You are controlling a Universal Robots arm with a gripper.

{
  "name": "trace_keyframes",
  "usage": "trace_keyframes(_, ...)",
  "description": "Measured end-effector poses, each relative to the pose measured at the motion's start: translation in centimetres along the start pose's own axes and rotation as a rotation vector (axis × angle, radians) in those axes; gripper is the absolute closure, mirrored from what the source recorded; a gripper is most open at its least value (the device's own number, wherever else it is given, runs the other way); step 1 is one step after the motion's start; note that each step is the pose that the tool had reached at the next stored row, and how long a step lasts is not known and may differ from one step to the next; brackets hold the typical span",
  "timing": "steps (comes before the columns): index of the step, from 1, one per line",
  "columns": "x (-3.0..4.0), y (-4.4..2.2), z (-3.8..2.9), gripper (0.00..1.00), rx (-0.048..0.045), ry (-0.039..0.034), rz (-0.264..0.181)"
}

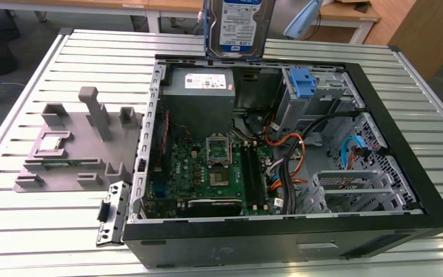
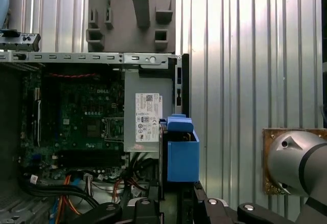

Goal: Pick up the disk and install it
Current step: 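Pick up the disk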

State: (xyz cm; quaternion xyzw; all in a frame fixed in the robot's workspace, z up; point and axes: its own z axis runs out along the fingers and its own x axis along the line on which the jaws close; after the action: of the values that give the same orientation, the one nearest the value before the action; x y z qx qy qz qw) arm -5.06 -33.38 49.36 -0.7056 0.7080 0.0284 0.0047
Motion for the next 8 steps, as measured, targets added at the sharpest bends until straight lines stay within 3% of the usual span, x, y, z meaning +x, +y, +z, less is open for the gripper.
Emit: trace_keyframes(8,-0.01,-2.29,-0.07,0.65,0.0000,0.0000,0.000)
